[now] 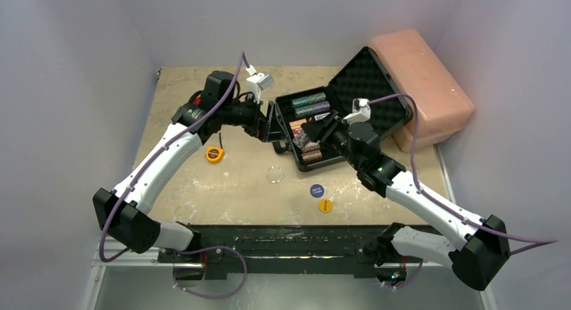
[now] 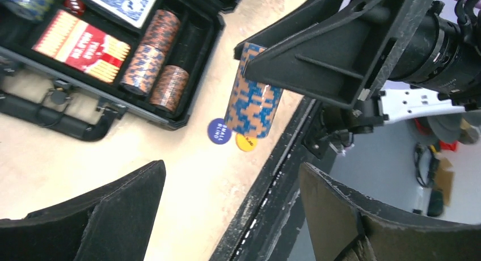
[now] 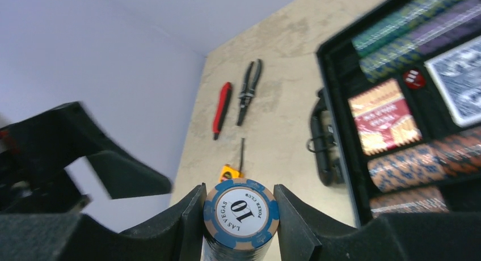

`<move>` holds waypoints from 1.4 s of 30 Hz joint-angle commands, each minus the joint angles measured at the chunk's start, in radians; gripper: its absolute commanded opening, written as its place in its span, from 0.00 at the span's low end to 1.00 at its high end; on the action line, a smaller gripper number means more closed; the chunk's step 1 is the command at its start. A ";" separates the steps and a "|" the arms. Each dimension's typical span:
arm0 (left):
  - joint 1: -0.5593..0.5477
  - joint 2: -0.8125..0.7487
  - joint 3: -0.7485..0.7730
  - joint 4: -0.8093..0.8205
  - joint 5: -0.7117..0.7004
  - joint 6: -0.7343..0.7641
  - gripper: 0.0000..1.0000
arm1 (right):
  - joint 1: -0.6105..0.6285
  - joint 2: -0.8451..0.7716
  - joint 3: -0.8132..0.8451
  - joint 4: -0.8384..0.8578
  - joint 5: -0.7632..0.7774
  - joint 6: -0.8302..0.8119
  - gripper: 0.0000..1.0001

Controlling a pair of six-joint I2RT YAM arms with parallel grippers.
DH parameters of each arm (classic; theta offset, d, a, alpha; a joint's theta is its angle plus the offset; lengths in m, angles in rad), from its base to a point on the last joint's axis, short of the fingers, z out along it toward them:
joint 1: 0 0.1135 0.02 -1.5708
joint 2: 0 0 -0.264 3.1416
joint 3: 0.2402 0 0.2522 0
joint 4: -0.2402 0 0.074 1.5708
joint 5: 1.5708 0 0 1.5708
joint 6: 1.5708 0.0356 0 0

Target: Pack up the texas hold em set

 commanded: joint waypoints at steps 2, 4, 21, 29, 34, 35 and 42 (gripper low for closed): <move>0.005 -0.101 0.007 0.005 -0.238 0.046 0.87 | 0.000 -0.045 0.065 -0.103 0.233 0.080 0.00; 0.005 -0.130 -0.006 0.002 -0.367 0.054 0.87 | -0.001 -0.044 0.066 -0.130 0.286 0.096 0.00; 0.004 -0.282 -0.066 0.020 -0.797 0.042 0.87 | -0.194 0.143 0.153 -0.345 0.311 0.214 0.00; 0.003 -0.271 -0.058 0.015 -0.798 0.041 0.87 | -0.258 0.235 0.148 -0.330 0.246 0.254 0.00; 0.003 -0.264 -0.054 0.008 -0.790 0.043 0.87 | -0.282 0.283 0.146 -0.316 0.208 0.266 0.00; 0.003 -0.264 -0.054 0.007 -0.788 0.044 0.87 | -0.287 0.291 0.146 -0.312 0.199 0.267 0.00; 0.003 -0.256 -0.048 0.002 -0.773 0.047 0.85 | -0.302 0.348 0.139 -0.301 0.154 0.276 0.00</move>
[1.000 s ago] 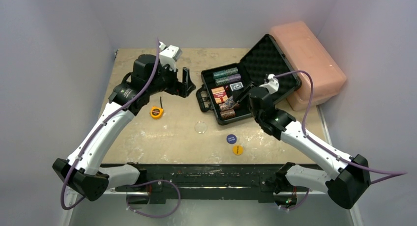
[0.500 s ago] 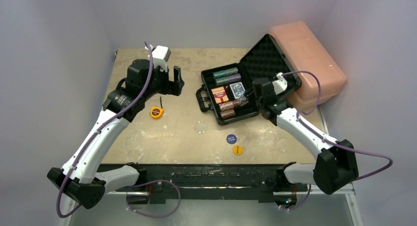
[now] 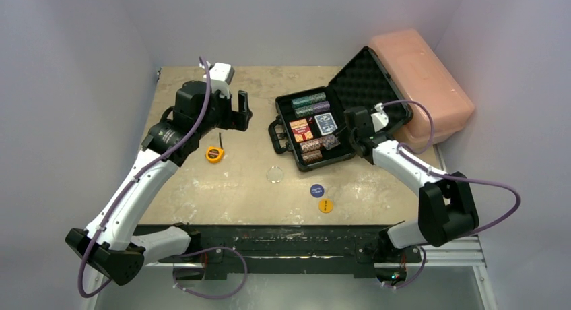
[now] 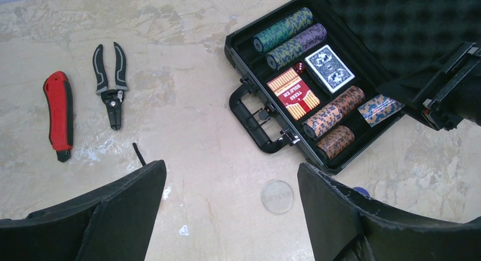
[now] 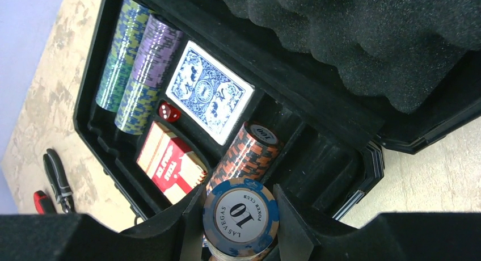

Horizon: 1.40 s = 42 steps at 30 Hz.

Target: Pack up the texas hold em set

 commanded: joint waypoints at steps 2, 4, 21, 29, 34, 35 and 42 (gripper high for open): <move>0.003 0.001 0.016 0.012 0.009 0.007 0.85 | -0.009 0.014 0.028 0.099 -0.041 0.040 0.00; 0.003 0.001 0.016 0.011 0.011 0.007 0.85 | -0.010 0.025 0.022 0.110 -0.054 0.041 0.00; 0.003 0.004 0.019 0.010 0.019 0.011 0.83 | -0.014 0.099 0.001 0.116 -0.127 0.065 0.00; 0.003 0.003 0.020 0.008 0.021 0.012 0.82 | -0.013 0.100 -0.025 0.115 -0.143 0.082 0.02; 0.003 0.005 0.020 0.007 0.023 0.013 0.82 | -0.017 0.119 -0.032 0.116 -0.172 0.092 0.14; 0.003 0.004 0.020 0.007 0.022 0.013 0.82 | -0.019 0.122 -0.032 0.118 -0.179 0.093 0.16; 0.004 0.003 0.020 0.007 0.022 0.013 0.82 | -0.020 0.135 -0.039 0.135 -0.217 0.096 0.39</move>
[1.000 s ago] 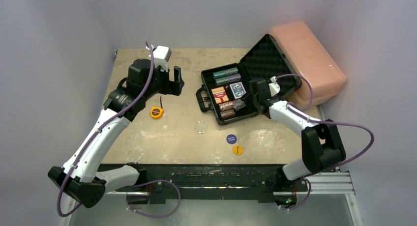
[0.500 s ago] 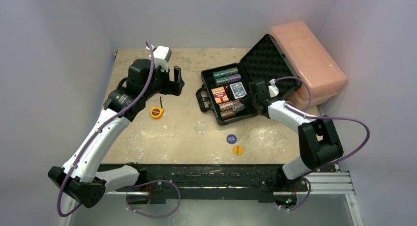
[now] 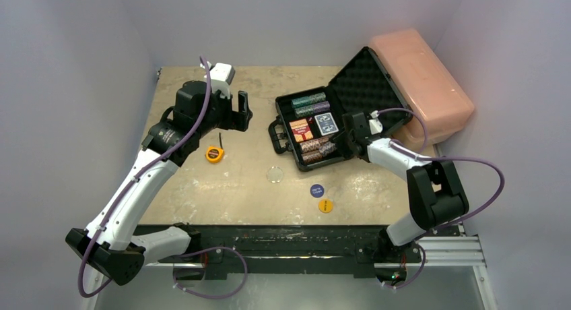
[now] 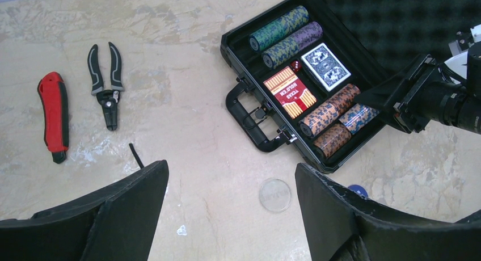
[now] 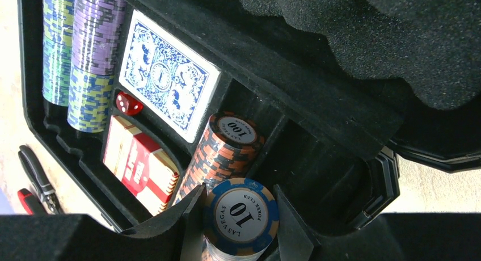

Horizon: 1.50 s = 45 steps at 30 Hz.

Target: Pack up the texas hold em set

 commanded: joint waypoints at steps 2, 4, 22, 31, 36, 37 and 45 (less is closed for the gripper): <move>0.003 0.000 0.020 0.008 0.008 0.012 0.82 | 0.011 -0.003 -0.008 0.067 -0.086 0.032 0.51; 0.003 0.000 0.020 0.008 0.007 0.012 0.82 | 0.012 -0.002 -0.010 0.069 -0.093 0.031 0.60; 0.003 0.001 0.019 0.010 0.008 0.015 0.82 | 0.012 -0.024 0.000 0.015 -0.106 0.012 0.75; 0.003 0.000 0.018 0.011 0.012 0.014 0.81 | 0.012 -0.044 -0.004 -0.002 -0.119 -0.005 0.76; 0.003 0.002 0.017 0.014 0.013 0.014 0.81 | 0.011 -0.075 0.020 -0.041 -0.122 -0.017 0.77; 0.003 0.000 0.017 0.013 0.014 0.013 0.81 | 0.011 -0.084 0.025 -0.048 -0.126 -0.021 0.77; 0.003 -0.001 0.018 0.012 0.015 0.010 0.81 | 0.011 -0.162 0.039 -0.079 -0.123 -0.049 0.78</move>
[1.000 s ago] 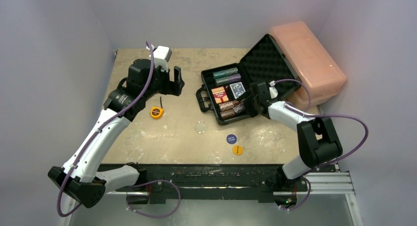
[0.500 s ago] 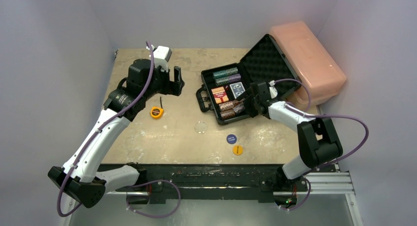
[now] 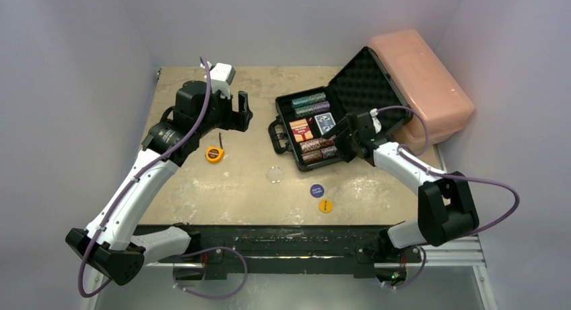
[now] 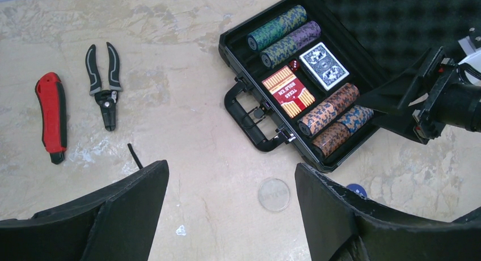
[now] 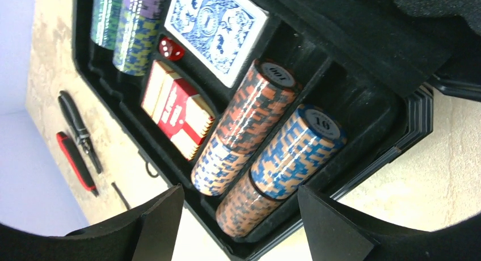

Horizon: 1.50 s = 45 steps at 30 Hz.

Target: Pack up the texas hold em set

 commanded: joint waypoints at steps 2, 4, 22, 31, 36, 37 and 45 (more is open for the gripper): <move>0.003 -0.003 0.018 0.013 0.008 0.010 0.81 | 0.005 -0.070 0.048 -0.016 0.002 -0.044 0.78; 0.003 -0.003 0.017 0.013 0.008 0.011 0.81 | 0.005 -0.081 0.058 -0.007 0.013 -0.083 0.77; 0.003 -0.005 0.017 0.011 0.006 0.012 0.81 | 0.006 -0.128 0.142 -0.085 -0.075 -0.563 0.87; 0.003 -0.029 0.005 0.025 0.014 0.025 0.82 | 0.009 -0.159 0.205 -0.243 -0.169 -0.761 0.97; 0.003 -0.034 0.003 0.023 0.003 0.032 0.85 | 0.036 -0.166 0.200 -0.292 -0.193 -0.808 0.99; 0.003 -0.035 0.003 0.022 0.003 0.033 0.86 | 0.046 -0.168 0.192 -0.294 -0.190 -0.809 0.99; 0.003 -0.066 -0.003 0.022 -0.014 0.047 0.94 | 0.165 -0.107 0.159 -0.352 -0.070 -0.790 0.99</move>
